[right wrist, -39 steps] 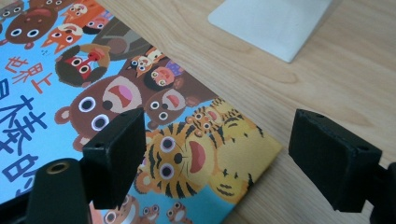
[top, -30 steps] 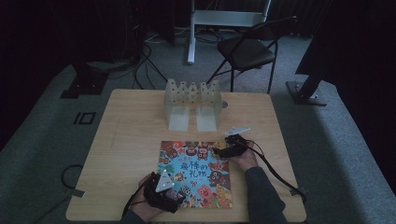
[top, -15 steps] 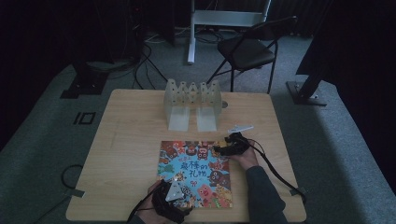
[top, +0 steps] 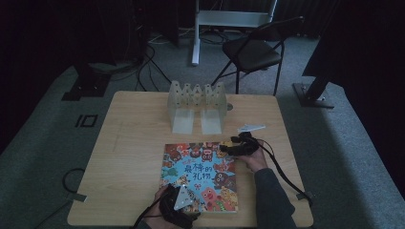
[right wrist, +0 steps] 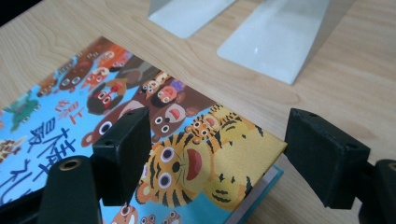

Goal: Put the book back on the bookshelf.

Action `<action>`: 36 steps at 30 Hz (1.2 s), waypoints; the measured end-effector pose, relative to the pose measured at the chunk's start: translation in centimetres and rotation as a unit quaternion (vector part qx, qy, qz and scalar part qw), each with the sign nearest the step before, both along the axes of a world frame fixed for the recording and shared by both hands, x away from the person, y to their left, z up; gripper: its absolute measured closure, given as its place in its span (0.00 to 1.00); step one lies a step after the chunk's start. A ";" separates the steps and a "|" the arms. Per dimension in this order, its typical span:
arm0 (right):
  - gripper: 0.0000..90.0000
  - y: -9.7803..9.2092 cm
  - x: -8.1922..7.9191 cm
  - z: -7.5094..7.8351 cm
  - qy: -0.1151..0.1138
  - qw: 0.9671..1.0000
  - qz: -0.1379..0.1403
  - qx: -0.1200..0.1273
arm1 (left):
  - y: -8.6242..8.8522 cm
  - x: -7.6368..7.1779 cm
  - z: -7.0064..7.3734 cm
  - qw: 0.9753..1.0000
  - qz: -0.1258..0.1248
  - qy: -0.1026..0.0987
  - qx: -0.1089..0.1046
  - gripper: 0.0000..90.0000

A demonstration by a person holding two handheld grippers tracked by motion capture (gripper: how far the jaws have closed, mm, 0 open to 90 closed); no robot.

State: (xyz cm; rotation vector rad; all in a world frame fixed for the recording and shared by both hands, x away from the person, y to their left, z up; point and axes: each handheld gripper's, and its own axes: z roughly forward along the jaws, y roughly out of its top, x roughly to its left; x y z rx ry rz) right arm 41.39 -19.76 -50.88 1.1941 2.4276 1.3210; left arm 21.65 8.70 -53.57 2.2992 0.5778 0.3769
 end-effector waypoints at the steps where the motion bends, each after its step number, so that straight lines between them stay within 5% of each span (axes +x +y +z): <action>1: 0.26 0.0 0.0 0.3 -0.001 1.000 0.000 0.004 | -0.1 0.0 0.0 1.000 0.003 -0.004 0.001 0.02; 18: 0.26 0.2 -0.2 3.1 -0.018 0.999 0.007 0.031 | -1.4 0.1 0.8 0.999 0.009 -0.038 -0.024 0.00; 25: 0.28 0.2 -0.2 3.0 -0.023 0.999 0.006 0.033 | -1.2 -0.2 1.4 0.998 0.009 -0.052 -0.029 0.01; 36: 0.34 0.9 -0.2 2.1 0.003 0.999 0.018 0.030 | -0.9 -0.3 1.7 0.998 0.010 -0.056 -0.041 0.01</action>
